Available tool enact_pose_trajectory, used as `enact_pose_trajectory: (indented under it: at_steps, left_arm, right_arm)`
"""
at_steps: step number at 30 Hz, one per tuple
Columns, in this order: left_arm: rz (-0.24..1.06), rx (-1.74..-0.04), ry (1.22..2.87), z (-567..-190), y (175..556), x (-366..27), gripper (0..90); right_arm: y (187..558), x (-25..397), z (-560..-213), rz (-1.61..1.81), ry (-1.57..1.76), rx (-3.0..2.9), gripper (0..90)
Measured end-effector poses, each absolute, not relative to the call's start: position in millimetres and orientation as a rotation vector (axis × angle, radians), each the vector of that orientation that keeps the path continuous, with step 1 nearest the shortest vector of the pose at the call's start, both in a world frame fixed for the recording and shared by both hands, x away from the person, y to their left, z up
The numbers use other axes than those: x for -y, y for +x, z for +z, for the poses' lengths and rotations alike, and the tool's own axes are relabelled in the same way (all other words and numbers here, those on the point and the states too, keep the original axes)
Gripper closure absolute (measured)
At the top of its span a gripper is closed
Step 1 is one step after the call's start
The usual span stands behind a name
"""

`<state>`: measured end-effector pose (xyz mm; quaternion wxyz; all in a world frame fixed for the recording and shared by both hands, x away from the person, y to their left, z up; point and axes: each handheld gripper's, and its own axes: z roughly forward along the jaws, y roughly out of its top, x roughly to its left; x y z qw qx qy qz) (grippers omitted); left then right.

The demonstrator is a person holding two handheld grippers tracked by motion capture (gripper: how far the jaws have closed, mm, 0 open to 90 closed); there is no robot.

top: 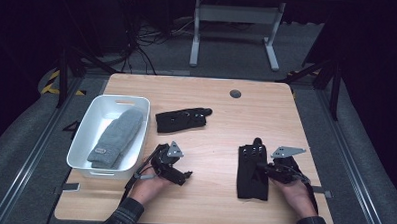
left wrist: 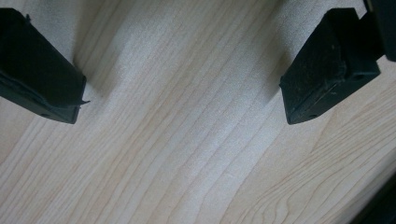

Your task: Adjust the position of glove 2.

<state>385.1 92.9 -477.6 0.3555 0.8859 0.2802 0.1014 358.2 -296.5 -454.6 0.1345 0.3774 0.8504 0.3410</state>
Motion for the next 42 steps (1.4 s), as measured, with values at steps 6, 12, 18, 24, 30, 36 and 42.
enact_pose_trajectory:
  at_steps: [6,12,18,24,30,36,42]
  left_arm:
    - [0.259,-0.722,2.29,-477.5,385.2,-92.9,0.6]
    - [0.26,-0.722,2.289,-477.6,385.2,-92.8,0.6]
    - [0.258,-0.722,2.291,-477.5,385.3,-92.9,0.5]
    - [0.257,-0.723,2.29,-477.6,385.4,-92.7,0.4]
    - [0.259,-0.73,2.289,-477.5,385.2,-92.1,0.4]
    - [0.258,-0.727,2.291,-477.5,385.6,-92.0,0.4]
    - [0.259,-0.724,2.289,-477.6,385.8,-91.9,0.3]
  right_arm:
    - [345.0,295.5,-454.3,0.989,1.069,-2.491,90.0]
    - [327.6,292.3,-454.2,0.992,1.024,-2.53,90.0]
    - [323.2,290.0,-452.7,0.991,0.997,-2.538,87.5]
    - [333.6,302.7,-435.4,1.07,1.022,-2.352,70.8]
    - [361.0,320.5,-441.8,1.023,1.112,-2.271,51.9]
    - [386.6,344.6,-454.1,0.967,1.251,-2.168,34.8]
    - [395.2,354.4,-463.8,0.903,1.302,-2.134,23.6]
